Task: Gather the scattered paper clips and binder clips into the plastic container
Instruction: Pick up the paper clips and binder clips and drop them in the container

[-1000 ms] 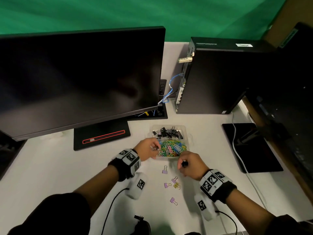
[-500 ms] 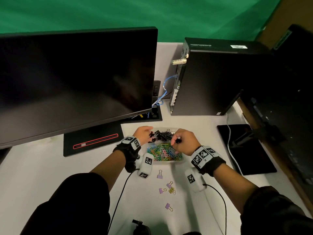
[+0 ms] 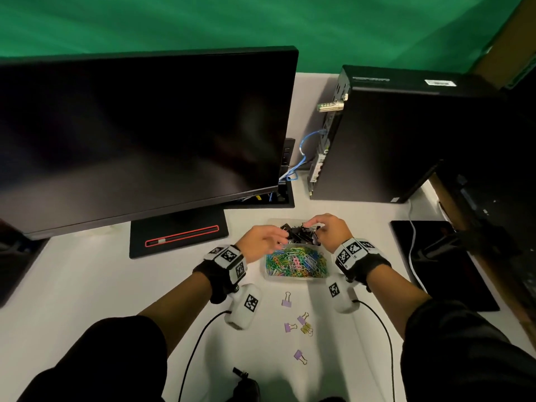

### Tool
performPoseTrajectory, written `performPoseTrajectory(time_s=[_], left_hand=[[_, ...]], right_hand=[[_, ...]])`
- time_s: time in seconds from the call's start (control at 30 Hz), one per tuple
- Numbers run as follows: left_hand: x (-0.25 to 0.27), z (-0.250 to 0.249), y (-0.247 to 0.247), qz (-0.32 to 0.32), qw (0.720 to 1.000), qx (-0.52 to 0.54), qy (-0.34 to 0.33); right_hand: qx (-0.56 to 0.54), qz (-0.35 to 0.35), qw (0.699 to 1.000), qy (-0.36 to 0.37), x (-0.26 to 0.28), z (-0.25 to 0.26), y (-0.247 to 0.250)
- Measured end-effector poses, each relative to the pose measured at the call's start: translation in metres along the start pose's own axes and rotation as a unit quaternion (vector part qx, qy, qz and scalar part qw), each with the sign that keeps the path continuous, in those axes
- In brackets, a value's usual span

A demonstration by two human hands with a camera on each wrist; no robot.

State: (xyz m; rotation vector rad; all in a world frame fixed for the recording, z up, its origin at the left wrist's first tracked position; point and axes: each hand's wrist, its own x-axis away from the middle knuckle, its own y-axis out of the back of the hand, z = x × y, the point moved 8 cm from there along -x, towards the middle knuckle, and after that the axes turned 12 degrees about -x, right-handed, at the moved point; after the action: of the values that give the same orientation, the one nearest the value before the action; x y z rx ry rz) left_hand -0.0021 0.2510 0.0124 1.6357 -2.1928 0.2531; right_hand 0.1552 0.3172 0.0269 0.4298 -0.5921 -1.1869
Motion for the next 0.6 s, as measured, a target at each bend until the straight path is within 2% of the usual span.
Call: performPoseTrajectory(time_s=[0.07,0.1,0.17,0.2,0.33,0.47,0.6], left_hand=[[0.011,0.007,-0.017,0.04,0.996,-0.08,-0.012],[0.018,0.008,-0.026,0.056,0.983,-0.171,-0.027],[0.031,0.012,-0.045,0.071,0.927,-0.365,-0.051],[0.037,0.016,-0.053,0.08,0.905,-0.413,-0.055],[0.047,0.038,-0.083,0.134,0.834,-0.53,-0.074],[0.051,0.062,-0.101,0.165,0.816,-0.551,-0.048],[0.052,0.074,-0.101,0.109,0.776,-0.619,-0.049]], right_hand=[[0.006,-0.002,1.0,0.008,0.008,-0.003,0.004],[0.004,0.0,1.0,0.014,0.013,-0.003,0.007],[-0.001,0.014,1.0,0.023,0.026,-0.003,0.009],[0.001,0.03,0.999,0.028,0.034,-0.003,0.008],[0.058,0.132,0.988,0.048,0.072,-0.017,-0.013],[0.134,0.212,0.966,0.062,0.111,-0.036,-0.042],[0.098,0.251,0.963,0.023,0.141,-0.06,-0.071]])
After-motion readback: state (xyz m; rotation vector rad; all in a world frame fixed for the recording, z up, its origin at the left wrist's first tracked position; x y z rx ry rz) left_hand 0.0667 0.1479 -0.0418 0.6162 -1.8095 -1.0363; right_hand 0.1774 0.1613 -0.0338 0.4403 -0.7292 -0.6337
